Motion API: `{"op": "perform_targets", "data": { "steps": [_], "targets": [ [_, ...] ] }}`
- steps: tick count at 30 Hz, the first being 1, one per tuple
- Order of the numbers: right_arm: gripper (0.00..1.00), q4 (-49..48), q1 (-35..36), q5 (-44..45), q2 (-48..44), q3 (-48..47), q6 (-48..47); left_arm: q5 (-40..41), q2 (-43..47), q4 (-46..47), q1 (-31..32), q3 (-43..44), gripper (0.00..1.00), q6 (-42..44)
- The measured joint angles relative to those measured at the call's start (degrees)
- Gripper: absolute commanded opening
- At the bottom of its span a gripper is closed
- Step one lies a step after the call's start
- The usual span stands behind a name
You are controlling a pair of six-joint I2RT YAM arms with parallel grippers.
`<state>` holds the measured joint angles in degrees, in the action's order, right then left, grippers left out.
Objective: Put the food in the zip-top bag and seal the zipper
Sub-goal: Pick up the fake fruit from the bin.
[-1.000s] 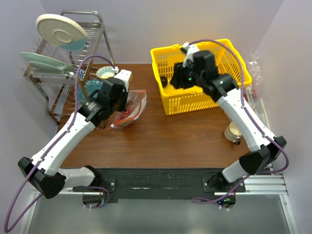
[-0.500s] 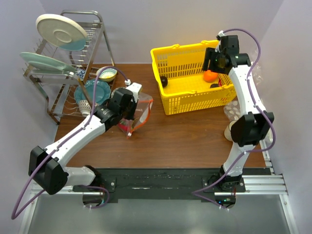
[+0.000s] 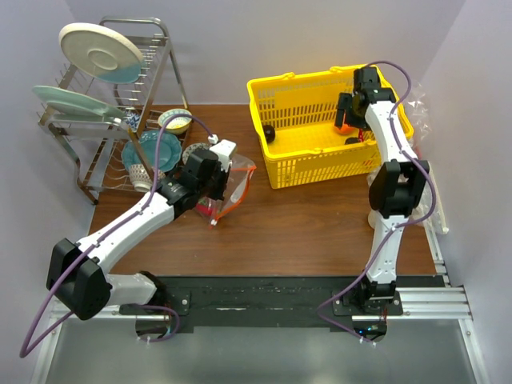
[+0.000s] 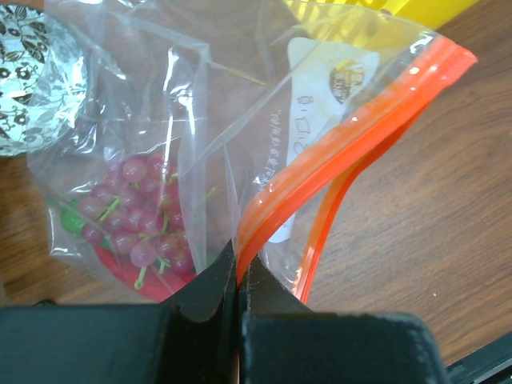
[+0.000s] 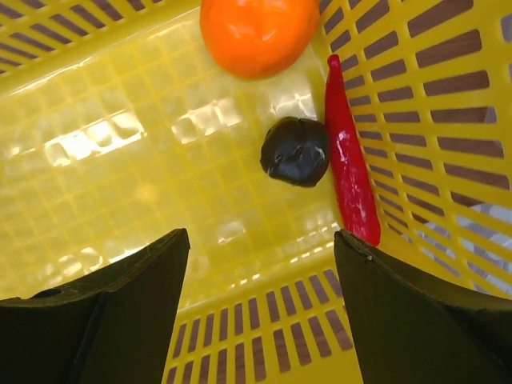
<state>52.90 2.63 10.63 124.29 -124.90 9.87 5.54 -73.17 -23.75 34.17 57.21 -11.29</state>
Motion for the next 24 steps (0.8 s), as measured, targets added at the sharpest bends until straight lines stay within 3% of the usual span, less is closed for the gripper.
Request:
{"op": "perform_targets", "data": {
  "steps": [8,12,18,21,24],
  "targets": [
    [0.78,-0.2,-1.2,1.2,9.6,-5.5,-0.3,-0.9,0.0,1.1,0.0,-0.6,0.0,0.0],
    [0.85,-0.4,-1.6,2.4,13.2,-5.7,-0.4,-0.9,0.0,1.1,0.0,-0.8,0.0,0.0],
    [0.84,-1.8,-1.6,5.9,16.4,-6.5,-0.9,-0.9,0.0,1.1,0.0,-0.8,0.0,0.0],
    [0.74,-2.1,-1.6,6.8,17.6,-6.6,-1.0,-0.8,0.0,1.2,0.0,-0.8,0.0,0.0],
    [0.58,-2.4,-1.6,6.8,18.6,-6.6,-1.0,-0.8,0.0,1.4,0.0,-0.8,0.0,0.0]
  ]
}}
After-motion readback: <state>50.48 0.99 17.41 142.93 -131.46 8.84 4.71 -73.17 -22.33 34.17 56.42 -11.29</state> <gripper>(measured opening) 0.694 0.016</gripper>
